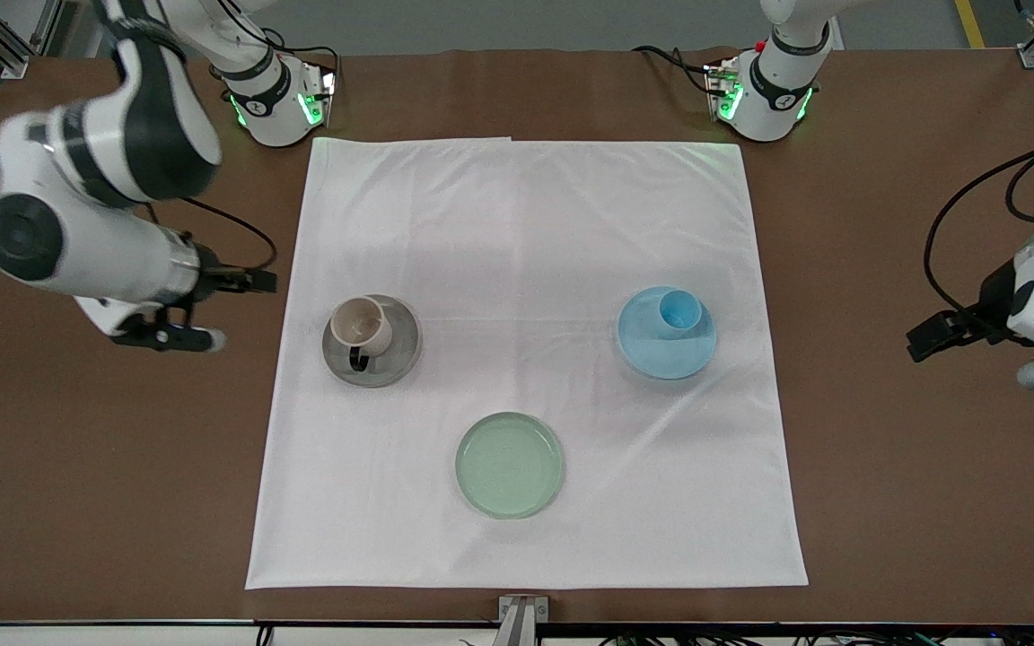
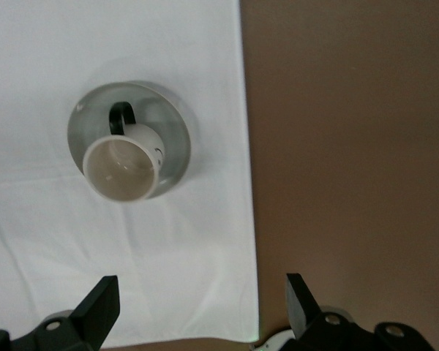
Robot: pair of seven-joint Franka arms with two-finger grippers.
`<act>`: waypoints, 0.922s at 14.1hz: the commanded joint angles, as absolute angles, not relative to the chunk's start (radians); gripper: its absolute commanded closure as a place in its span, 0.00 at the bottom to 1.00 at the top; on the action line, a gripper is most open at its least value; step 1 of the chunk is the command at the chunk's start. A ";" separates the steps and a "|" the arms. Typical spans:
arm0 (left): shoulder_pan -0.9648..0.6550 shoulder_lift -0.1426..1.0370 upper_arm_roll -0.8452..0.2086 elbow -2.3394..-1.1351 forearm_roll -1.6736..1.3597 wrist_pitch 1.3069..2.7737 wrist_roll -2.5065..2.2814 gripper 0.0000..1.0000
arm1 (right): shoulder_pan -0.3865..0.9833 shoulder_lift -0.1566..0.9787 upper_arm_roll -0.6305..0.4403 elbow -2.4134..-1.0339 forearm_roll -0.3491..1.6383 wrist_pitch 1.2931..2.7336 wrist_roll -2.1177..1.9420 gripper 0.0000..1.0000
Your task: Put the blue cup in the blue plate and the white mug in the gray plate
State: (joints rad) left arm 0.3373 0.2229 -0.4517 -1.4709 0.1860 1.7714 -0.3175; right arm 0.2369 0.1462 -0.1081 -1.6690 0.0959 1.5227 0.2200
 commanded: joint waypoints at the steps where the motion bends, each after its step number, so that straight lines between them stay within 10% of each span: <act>1: 0.338 0.144 -0.457 -1.477 0.183 1.705 -0.285 0.00 | 0.109 0.057 -0.092 -1.758 0.091 1.519 0.094 0.00; 6: 0.086 0.031 -0.169 -1.480 0.060 1.507 -0.206 0.00 | 0.017 0.032 -0.092 -1.753 0.040 1.522 -0.009 0.00; 13: 0.031 -0.054 -0.074 -1.554 -0.017 1.483 -0.179 0.00 | 0.009 0.037 -0.087 -1.583 -0.006 1.531 -0.021 0.00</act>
